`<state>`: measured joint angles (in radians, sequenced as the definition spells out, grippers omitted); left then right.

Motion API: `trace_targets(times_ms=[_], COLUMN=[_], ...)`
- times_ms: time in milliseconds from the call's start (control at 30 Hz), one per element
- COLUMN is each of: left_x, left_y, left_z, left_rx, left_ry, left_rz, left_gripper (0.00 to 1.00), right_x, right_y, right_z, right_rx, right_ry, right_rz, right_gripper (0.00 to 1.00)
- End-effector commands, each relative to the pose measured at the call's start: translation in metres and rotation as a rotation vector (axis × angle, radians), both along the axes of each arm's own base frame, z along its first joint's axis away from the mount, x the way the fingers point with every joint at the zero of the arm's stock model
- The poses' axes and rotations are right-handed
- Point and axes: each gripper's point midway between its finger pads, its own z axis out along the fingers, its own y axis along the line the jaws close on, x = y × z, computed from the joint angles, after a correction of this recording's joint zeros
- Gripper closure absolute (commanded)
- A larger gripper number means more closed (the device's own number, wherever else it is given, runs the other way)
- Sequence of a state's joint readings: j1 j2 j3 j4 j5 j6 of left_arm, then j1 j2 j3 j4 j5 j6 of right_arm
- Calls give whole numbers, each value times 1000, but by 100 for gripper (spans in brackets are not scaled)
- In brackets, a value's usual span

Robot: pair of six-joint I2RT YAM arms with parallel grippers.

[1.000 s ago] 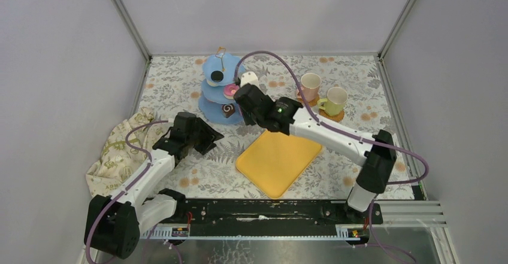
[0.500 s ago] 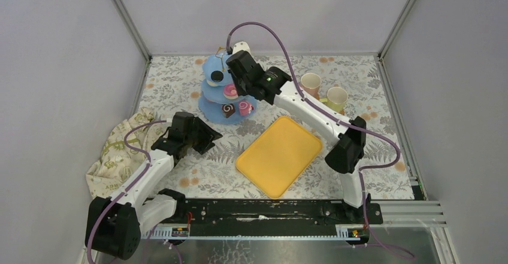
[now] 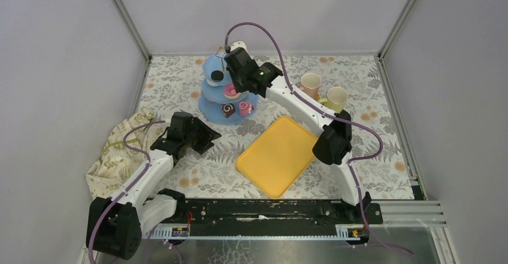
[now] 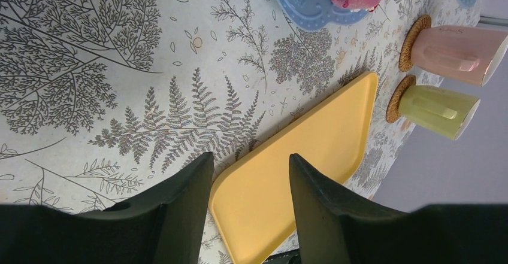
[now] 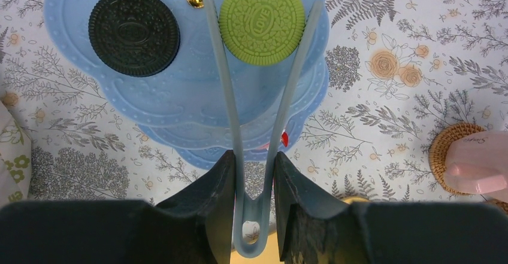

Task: Serve the afternoon tea
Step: Place the desert on the desert table.

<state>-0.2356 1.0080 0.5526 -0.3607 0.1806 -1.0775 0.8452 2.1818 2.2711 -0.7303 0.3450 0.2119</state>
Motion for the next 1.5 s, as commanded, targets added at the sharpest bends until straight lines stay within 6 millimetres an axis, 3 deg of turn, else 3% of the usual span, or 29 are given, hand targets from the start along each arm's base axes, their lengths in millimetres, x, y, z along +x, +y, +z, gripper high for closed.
trace_targets(times_ms=[0,433,833,1467], left_x=[1,0,0,0], left_y=[0,-1,0,2], left_z=[2,-2,-2,-2], left_rx=[-9,-17,-17,-7], left_ry=[-31,-25,-23,-22], left_rz=[-18,-17,-14,-3], left_gripper=[44,44,44,44], right_x=[8,13,13,9], right_y=[4,0,-1,-5], right_z=[35,40,45,71], right_rx=[63,80,92,134], right_ry=[-61,-72,-75,-116], right_rz=[17,6,6,11], right_gripper=[84,61,58,59])
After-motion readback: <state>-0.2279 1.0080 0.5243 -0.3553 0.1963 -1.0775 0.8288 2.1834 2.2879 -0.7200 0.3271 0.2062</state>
